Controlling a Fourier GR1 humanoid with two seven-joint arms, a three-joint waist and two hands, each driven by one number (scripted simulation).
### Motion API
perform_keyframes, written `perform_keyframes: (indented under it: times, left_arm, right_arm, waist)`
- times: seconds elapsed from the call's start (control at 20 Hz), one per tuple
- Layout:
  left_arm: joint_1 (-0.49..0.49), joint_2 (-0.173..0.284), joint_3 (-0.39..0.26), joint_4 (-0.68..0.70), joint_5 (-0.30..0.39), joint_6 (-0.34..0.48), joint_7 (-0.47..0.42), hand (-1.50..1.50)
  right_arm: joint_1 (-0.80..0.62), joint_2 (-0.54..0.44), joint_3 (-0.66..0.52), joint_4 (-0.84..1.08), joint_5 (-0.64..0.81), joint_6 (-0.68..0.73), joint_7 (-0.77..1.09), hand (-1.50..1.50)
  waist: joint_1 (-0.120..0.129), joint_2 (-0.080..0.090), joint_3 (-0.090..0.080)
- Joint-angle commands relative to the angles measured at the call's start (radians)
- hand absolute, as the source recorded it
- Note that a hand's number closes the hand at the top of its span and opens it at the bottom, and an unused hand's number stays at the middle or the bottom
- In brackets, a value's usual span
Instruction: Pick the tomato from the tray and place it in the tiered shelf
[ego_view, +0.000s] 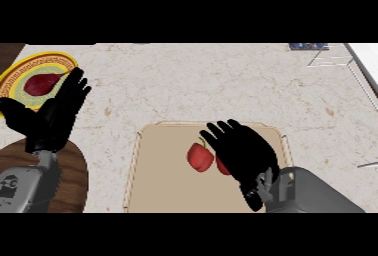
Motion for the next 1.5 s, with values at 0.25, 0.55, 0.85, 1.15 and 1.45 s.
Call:
perform_keyframes:
  times: [0.25, 0.55, 0.85, 1.15, 1.45]
  left_arm:
    - [0.028, -0.002, 0.042, -0.045, -0.001, -0.054, 0.019, 0.00]
    - [-0.035, -0.032, 0.048, 0.048, -0.041, -0.057, -0.012, 0.00]
    - [-0.086, -0.051, 0.065, 0.064, -0.053, -0.040, 0.030, 0.00]
    - [-0.054, -0.043, 0.093, 0.056, -0.053, -0.079, -0.005, 0.00]
    - [0.005, -0.036, 0.080, -0.079, -0.069, -0.065, 0.075, 0.00]
  right_arm:
    - [0.047, 0.085, -0.057, 0.070, 0.151, 0.011, -0.094, -1.50]
    - [0.124, 0.122, -0.022, 0.151, 0.273, -0.056, -0.181, -1.50]
    - [0.119, 0.169, -0.051, 0.268, 0.348, -0.095, -0.265, -1.50]
    - [0.126, 0.156, -0.102, 0.343, 0.381, -0.071, -0.372, 1.50]
    - [0.086, 0.120, -0.093, 0.391, 0.468, -0.205, -0.543, 1.50]
  waist:
    - [0.004, 0.000, 0.000]
    - [0.000, 0.001, 0.000]
    - [-0.001, 0.002, 0.000]
    - [-0.001, 0.001, 0.000]
    - [0.006, 0.000, 0.000]
